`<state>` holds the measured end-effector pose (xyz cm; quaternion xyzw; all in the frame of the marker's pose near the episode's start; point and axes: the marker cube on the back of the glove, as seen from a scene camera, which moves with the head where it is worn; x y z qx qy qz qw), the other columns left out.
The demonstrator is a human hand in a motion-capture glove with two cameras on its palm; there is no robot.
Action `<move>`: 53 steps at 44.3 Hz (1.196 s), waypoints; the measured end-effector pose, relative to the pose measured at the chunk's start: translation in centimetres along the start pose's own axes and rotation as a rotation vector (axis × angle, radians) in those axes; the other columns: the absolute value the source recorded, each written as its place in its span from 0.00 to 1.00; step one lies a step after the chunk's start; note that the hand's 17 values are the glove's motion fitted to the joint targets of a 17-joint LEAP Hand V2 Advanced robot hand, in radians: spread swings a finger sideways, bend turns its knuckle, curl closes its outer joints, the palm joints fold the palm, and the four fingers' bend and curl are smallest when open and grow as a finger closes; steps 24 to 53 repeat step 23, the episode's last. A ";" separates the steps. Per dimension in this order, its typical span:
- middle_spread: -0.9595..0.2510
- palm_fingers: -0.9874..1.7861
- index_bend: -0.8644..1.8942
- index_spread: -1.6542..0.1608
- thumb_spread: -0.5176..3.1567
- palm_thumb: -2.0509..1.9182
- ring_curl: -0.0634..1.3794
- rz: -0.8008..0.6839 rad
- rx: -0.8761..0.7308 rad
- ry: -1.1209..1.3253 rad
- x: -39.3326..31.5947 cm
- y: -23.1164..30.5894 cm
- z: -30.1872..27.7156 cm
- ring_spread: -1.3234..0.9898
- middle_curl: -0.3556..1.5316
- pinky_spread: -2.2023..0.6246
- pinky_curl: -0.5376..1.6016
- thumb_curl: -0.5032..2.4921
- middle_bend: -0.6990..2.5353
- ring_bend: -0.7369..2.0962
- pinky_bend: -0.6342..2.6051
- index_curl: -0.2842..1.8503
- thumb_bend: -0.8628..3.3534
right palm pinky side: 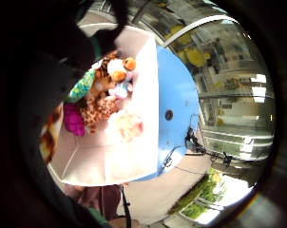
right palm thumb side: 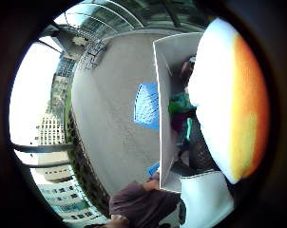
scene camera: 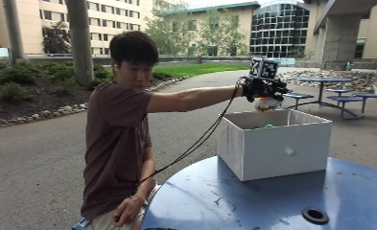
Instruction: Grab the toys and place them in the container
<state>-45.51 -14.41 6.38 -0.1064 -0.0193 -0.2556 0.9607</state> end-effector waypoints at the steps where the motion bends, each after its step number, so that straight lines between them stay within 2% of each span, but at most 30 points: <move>1: 0.54 0.11 0.43 0.74 0.40 0.63 0.57 -0.018 -0.010 -0.001 0.1 0.0 0.1 0.43 0.66 0.66 0.60 0.48 0.45 0.78 0.67 0.60 0.22; 2: 0.61 0.01 0.40 0.75 0.41 0.62 0.54 -0.024 -0.009 -0.004 0.2 0.0 0.1 0.46 0.64 0.69 0.60 0.47 0.40 0.70 0.68 0.58 0.21; 3: 0.64 0.00 0.38 0.76 0.42 0.61 0.53 -0.028 0.000 -0.009 0.0 -0.1 0.2 0.47 0.62 0.70 0.59 0.46 0.38 0.65 0.67 0.56 0.20; 9: 0.77 0.07 0.32 0.79 0.45 0.57 0.41 -0.031 0.026 -0.030 0.0 -0.3 0.1 0.53 0.53 0.75 0.55 0.41 0.26 0.47 0.62 0.45 0.19; 15: 0.83 0.13 0.31 0.81 0.47 0.56 0.34 -0.021 0.015 -0.033 0.8 0.0 0.2 0.57 0.46 0.78 0.51 0.38 0.23 0.39 0.58 0.38 0.20; 23: 0.87 0.16 0.31 0.82 0.48 0.55 0.31 -0.013 0.024 -0.033 2.7 0.5 0.1 0.59 0.39 0.80 0.48 0.36 0.22 0.35 0.55 0.31 0.20; 53: 0.87 0.16 0.31 0.82 0.48 0.55 0.31 -0.013 0.024 -0.033 2.7 0.5 0.1 0.59 0.39 0.80 0.48 0.36 0.22 0.35 0.55 0.31 0.20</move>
